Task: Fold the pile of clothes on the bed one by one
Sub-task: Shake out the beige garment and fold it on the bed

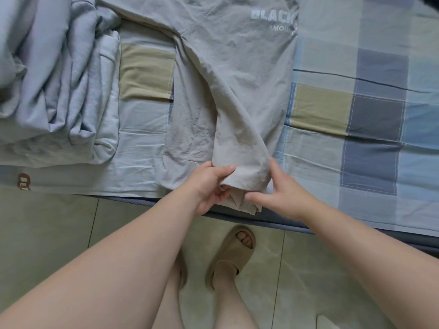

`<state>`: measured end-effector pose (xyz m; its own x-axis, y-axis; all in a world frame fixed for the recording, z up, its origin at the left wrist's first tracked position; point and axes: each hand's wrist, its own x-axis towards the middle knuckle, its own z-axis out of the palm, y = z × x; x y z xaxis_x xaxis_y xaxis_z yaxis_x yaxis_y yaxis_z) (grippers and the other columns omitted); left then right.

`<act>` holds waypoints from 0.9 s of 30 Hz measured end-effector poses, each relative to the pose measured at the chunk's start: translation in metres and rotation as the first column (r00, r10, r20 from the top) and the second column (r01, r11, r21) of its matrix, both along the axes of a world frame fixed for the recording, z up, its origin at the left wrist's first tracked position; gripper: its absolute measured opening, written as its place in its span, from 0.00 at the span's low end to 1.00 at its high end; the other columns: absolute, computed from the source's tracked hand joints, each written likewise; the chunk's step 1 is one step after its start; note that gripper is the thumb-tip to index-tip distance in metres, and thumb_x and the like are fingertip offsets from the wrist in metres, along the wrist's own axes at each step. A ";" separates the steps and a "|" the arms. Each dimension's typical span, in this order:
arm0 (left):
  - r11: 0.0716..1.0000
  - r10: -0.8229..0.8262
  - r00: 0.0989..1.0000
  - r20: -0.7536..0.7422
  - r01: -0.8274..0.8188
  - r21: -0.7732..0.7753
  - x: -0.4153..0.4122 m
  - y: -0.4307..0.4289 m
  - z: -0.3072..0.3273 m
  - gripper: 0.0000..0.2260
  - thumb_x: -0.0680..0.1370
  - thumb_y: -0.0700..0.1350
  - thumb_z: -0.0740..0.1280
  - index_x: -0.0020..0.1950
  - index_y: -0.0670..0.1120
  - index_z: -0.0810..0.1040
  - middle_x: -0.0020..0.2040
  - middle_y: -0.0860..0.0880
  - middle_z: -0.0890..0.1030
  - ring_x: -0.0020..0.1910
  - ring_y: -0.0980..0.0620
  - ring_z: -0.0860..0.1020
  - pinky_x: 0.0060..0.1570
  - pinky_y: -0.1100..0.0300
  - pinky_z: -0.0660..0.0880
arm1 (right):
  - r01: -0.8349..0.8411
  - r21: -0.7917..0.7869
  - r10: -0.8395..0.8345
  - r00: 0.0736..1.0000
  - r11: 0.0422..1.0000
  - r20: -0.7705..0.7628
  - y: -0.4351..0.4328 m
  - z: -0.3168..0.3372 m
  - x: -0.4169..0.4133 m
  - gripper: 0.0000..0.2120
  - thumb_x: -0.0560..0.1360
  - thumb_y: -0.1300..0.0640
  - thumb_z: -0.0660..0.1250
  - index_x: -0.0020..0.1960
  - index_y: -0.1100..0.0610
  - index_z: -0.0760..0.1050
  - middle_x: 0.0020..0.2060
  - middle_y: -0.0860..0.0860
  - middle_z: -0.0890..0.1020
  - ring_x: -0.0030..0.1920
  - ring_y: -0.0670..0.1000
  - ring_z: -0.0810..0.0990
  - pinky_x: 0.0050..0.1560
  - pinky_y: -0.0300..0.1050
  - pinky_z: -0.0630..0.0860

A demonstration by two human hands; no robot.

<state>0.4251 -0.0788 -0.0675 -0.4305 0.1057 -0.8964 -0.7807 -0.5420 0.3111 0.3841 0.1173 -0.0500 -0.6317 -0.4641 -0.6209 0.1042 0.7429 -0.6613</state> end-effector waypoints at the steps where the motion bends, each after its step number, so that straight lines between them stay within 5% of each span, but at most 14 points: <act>1: 1.000 -0.004 1.000 -0.011 0.004 0.002 0.001 -0.003 0.001 0.10 0.79 0.41 0.69 0.59 0.48 0.79 0.50 0.50 0.85 0.41 0.53 0.82 0.37 0.60 0.77 | -0.111 0.121 0.120 0.990 0.986 -0.072 0.001 -0.004 0.001 0.40 0.67 0.38 0.72 0.74 0.37 0.58 0.67 0.38 0.73 0.69 0.47 0.70 0.68 0.50 0.68; 3: 0.997 -0.002 1.000 -0.020 0.001 -0.077 0.005 -0.012 0.003 0.14 0.76 0.42 0.72 0.62 0.46 0.80 0.51 0.50 0.87 0.44 0.52 0.85 0.36 0.61 0.78 | -0.284 0.310 0.333 0.936 0.907 -0.118 0.000 -0.010 0.002 0.40 0.72 0.40 0.71 0.78 0.41 0.56 0.76 0.42 0.63 0.78 0.50 0.58 0.74 0.56 0.58; 7: 0.877 0.217 0.976 -0.029 -0.208 -0.434 0.018 -0.044 0.001 0.09 0.73 0.38 0.74 0.51 0.45 0.80 0.50 0.45 0.86 0.47 0.45 0.84 0.47 0.54 0.81 | -0.494 0.451 0.476 0.865 0.743 0.163 -0.001 -0.018 0.005 0.39 0.77 0.40 0.66 0.81 0.37 0.47 0.82 0.41 0.46 0.81 0.49 0.44 0.78 0.63 0.48; 11: 0.529 -0.117 0.990 0.074 0.125 -0.839 0.038 -0.079 -0.003 0.11 0.75 0.47 0.73 0.41 0.45 0.71 0.36 0.52 0.75 0.36 0.49 0.73 0.32 0.57 0.66 | -0.451 0.521 0.460 0.879 0.725 0.121 -0.013 -0.020 0.005 0.35 0.79 0.42 0.63 0.80 0.38 0.50 0.82 0.42 0.49 0.81 0.49 0.49 0.77 0.63 0.50; 14: 0.464 -0.261 0.946 0.193 0.298 -0.834 0.047 -0.093 -0.007 0.11 0.77 0.50 0.71 0.50 0.46 0.72 0.39 0.55 0.74 0.43 0.47 0.76 0.35 0.56 0.64 | -0.403 0.564 0.442 0.894 0.721 0.075 -0.029 -0.017 0.007 0.33 0.79 0.42 0.61 0.80 0.40 0.53 0.80 0.46 0.58 0.78 0.53 0.58 0.74 0.60 0.56; 16: 0.461 -0.332 0.907 0.260 0.397 -0.794 0.050 -0.099 -0.012 0.14 0.76 0.52 0.71 0.56 0.47 0.73 0.48 0.51 0.78 0.54 0.44 0.77 0.46 0.54 0.71 | -0.268 0.579 0.350 0.936 0.770 -0.032 -0.038 -0.014 0.009 0.26 0.79 0.45 0.60 0.77 0.45 0.62 0.74 0.50 0.68 0.72 0.56 0.67 0.70 0.58 0.64; 19: 0.468 -0.325 0.925 0.194 0.336 -0.817 0.048 -0.103 -0.018 0.24 0.74 0.53 0.74 0.66 0.47 0.71 0.63 0.47 0.75 0.62 0.45 0.75 0.61 0.53 0.71 | 0.165 0.423 -0.052 0.962 0.891 -0.266 -0.056 -0.016 0.009 0.20 0.81 0.50 0.56 0.72 0.52 0.68 0.69 0.54 0.71 0.67 0.57 0.71 0.64 0.57 0.70; 23: 0.531 -0.361 0.928 0.096 0.289 -0.797 0.031 -0.103 -0.027 0.30 0.73 0.54 0.76 0.69 0.46 0.68 0.58 0.53 0.75 0.57 0.48 0.76 0.53 0.58 0.69 | 0.543 0.280 -0.539 0.837 0.792 -0.097 -0.081 -0.030 -0.003 0.39 0.78 0.37 0.63 0.81 0.52 0.51 0.79 0.54 0.61 0.76 0.60 0.64 0.73 0.61 0.64; 27: 0.430 -0.524 0.822 0.222 0.481 -0.764 0.025 -0.103 -0.038 0.17 0.77 0.55 0.71 0.56 0.45 0.72 0.53 0.47 0.77 0.57 0.41 0.76 0.48 0.57 0.66 | 0.537 0.474 -0.567 0.818 0.698 -0.091 -0.089 -0.045 -0.011 0.50 0.72 0.37 0.73 0.80 0.56 0.49 0.76 0.59 0.65 0.72 0.64 0.67 0.71 0.62 0.67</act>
